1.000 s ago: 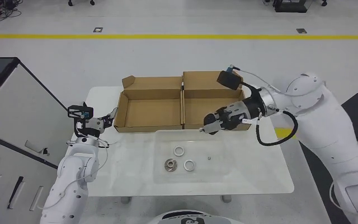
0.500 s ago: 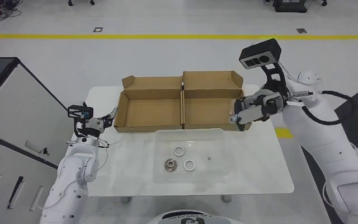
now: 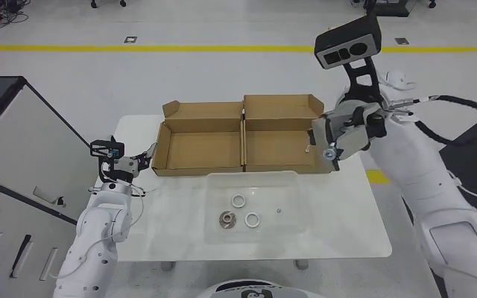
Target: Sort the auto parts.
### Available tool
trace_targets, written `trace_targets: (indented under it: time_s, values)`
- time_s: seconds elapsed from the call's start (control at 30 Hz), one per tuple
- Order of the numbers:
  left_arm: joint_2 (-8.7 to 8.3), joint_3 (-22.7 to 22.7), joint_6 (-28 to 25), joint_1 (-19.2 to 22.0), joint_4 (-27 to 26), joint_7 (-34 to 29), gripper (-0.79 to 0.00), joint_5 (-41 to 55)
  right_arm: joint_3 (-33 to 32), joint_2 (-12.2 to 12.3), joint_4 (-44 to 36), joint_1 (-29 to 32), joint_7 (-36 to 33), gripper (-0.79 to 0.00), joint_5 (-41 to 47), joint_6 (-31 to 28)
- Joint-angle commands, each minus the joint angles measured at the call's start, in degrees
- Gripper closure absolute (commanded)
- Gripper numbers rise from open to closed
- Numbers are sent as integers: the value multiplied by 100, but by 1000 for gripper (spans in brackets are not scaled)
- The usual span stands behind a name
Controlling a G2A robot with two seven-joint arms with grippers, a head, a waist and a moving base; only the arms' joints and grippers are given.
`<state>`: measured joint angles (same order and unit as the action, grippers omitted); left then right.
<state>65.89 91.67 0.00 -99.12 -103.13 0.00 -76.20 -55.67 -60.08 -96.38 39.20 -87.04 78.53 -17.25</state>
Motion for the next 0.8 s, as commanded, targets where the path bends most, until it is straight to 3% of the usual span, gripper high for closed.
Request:
trace_targets:
  time_s: [0.0, 0.33, 0.43, 0.77]
  values:
    - [0, 0, 0, 0, 0, 0, -785, 0, 27, -82, 46, -27, -27, 0, 122, 28]
    - [0, 0, 0, 0, 0, 0, -785, 0, 31, -123, 87, -37, -35, 0, 145, 35]
    - [0, 0, 0, 0, 0, 0, -785, 0, -51, -139, -22, 160, 266, 0, 289, 80]
    - [0, 0, 0, 0, 0, 0, -785, 0, -88, -375, -126, 585, 544, 0, 1639, 106]
